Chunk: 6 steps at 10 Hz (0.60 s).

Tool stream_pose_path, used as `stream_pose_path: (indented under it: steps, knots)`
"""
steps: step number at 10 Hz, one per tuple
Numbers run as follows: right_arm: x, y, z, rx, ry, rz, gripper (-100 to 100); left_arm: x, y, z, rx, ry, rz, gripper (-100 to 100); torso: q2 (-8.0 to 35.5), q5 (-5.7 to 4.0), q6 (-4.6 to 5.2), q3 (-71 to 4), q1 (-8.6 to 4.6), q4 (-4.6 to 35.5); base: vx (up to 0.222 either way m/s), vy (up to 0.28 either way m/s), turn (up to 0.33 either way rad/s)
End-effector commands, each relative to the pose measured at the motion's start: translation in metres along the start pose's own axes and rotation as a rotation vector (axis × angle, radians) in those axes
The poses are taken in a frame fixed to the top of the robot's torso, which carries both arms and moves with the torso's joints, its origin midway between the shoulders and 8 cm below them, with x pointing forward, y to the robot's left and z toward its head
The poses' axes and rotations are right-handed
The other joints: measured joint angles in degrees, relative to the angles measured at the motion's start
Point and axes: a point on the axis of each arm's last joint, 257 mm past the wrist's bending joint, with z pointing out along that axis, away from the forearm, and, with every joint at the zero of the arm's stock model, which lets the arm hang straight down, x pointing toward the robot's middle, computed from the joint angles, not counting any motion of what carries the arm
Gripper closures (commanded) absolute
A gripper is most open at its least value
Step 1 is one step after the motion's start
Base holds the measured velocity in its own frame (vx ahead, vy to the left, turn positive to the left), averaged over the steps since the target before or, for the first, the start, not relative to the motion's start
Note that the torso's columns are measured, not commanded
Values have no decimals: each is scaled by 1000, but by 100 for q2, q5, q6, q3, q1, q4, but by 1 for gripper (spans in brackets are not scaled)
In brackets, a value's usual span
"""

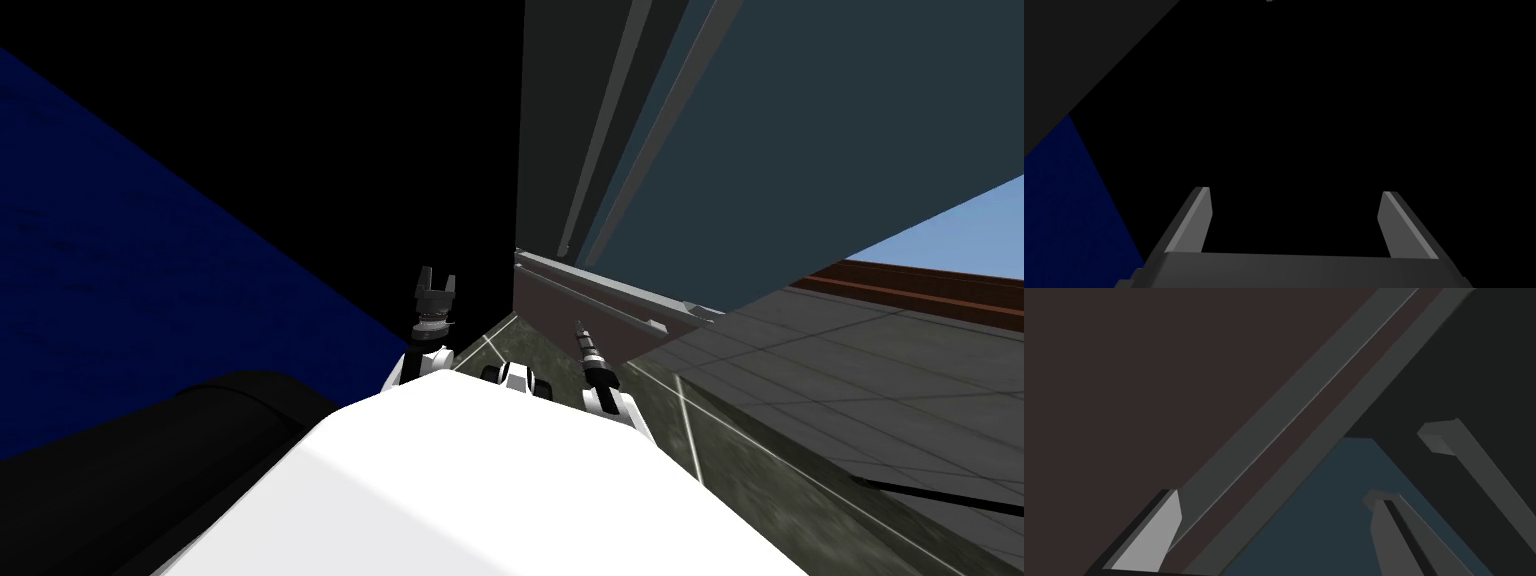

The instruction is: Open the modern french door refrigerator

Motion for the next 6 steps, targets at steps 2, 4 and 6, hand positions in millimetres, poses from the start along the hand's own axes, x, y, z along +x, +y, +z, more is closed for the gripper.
stream_pose_path:
  steps: [2, 4, 6]
  knots:
    - [26, -50, 0, 148, 61, -125, -100, 0, 0, 0, 0, 0, 0, 0, -4, 2, 0, -3, 6, -1, 25, 70, 21]
    - [27, -59, -2, 177, 65, -176, -100, 0, 0, 0, 0, 0, 0, 0, 0, -2, 1, 0, -6, -1, 16, 38, 2]
    - [35, -85, -6, 254, 91, -251, -100, 0, 0, 0, 0, 0, 0, 0, 0, -2, -1, 1, -2, 0, 18, 44, 26]
